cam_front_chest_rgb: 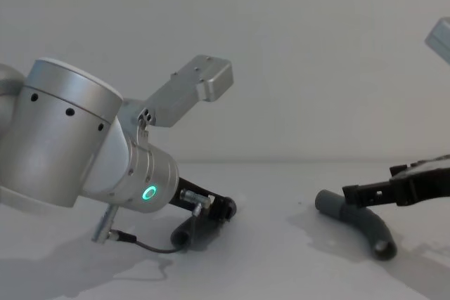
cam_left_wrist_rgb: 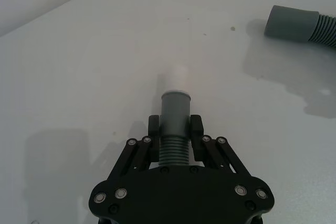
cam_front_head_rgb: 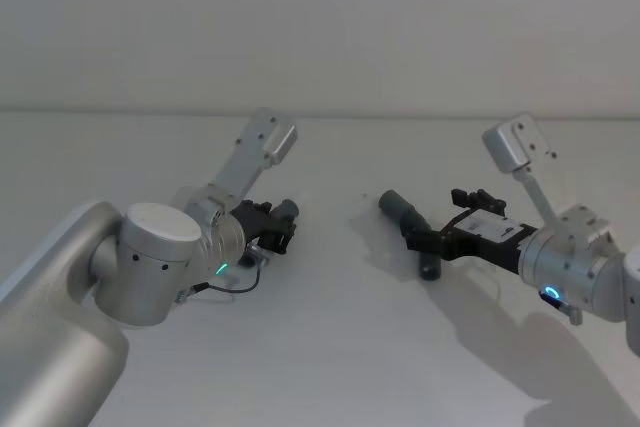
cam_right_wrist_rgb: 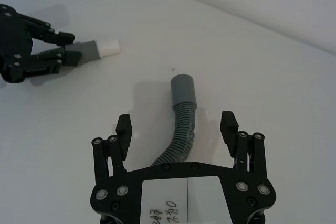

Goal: Use both hands to pick up one end of the pipe from the table, align the ends, and insert them.

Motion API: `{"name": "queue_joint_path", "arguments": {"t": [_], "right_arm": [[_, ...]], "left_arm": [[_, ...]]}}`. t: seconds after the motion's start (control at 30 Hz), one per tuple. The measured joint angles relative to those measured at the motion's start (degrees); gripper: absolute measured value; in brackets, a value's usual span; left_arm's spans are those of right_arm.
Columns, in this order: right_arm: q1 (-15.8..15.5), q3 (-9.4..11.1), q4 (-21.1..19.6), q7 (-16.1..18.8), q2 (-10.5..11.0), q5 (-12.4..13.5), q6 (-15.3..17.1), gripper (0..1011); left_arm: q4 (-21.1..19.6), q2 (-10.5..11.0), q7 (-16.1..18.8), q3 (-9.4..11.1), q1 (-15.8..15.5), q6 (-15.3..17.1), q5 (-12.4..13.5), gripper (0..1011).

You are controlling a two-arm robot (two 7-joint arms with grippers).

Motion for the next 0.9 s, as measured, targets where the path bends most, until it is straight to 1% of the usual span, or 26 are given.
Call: {"name": "queue_joint_path", "arguments": {"t": [0.5, 0.9], "right_arm": [[2.9, -2.2, 4.0, 1.7, -0.3, 0.0, 0.7, 1001], [4.4, -3.3, 6.7, 2.3, -1.0, -0.1, 0.8, 1001]], "left_arm": [[0.0, 0.0, 0.0, 0.0, 0.0, 0.0, 0.0, 332], [0.0, 0.0, 0.0, 0.0, 0.0, 0.0, 0.0, 332]]}}
